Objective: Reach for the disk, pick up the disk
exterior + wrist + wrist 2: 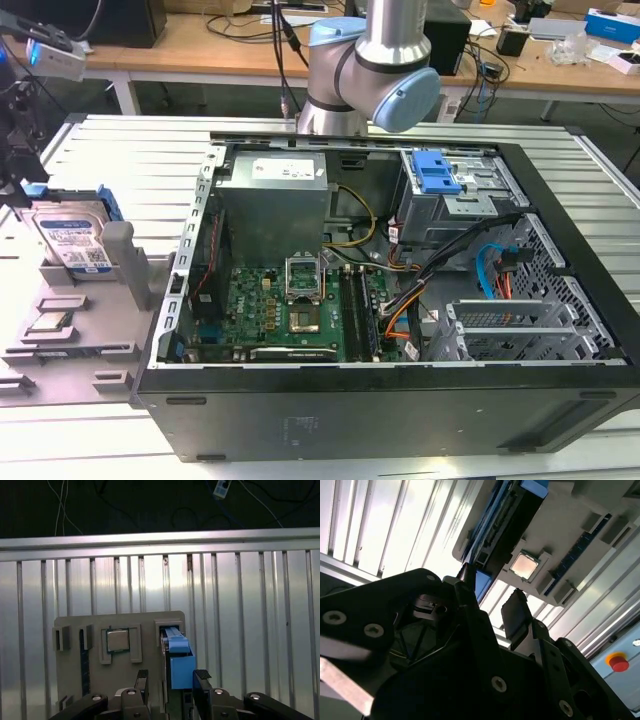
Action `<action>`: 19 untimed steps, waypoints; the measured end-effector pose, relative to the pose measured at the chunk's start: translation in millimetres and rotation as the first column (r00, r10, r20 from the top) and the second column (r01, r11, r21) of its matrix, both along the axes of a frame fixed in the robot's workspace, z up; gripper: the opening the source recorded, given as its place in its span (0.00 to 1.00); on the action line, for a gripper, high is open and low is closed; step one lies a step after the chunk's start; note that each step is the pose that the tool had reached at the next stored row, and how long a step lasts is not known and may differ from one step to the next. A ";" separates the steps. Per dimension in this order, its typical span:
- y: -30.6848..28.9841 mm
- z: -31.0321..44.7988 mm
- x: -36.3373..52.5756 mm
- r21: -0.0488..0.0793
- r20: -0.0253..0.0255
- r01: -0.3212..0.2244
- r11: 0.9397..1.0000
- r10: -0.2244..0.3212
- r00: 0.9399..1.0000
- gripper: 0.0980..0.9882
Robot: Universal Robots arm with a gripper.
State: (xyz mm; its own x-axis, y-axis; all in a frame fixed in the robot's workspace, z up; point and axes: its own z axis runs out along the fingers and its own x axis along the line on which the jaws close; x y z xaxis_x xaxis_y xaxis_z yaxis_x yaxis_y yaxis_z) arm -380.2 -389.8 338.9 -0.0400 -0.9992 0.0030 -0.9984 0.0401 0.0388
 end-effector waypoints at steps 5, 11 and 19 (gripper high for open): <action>0.0 -3.5 0.0 0.000 0.000 0.000 1.000 0.000 1.000 0.43; 0.0 -7.3 0.0 0.000 -0.001 0.000 1.000 0.000 1.000 0.43; 0.0 -9.0 0.1 -0.001 0.000 0.000 1.000 0.000 1.000 0.43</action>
State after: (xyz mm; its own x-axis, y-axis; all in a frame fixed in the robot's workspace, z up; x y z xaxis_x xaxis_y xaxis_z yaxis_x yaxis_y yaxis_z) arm -380.2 -389.8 329.9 -0.0398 -0.9992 0.0037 -0.9985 0.0399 0.0387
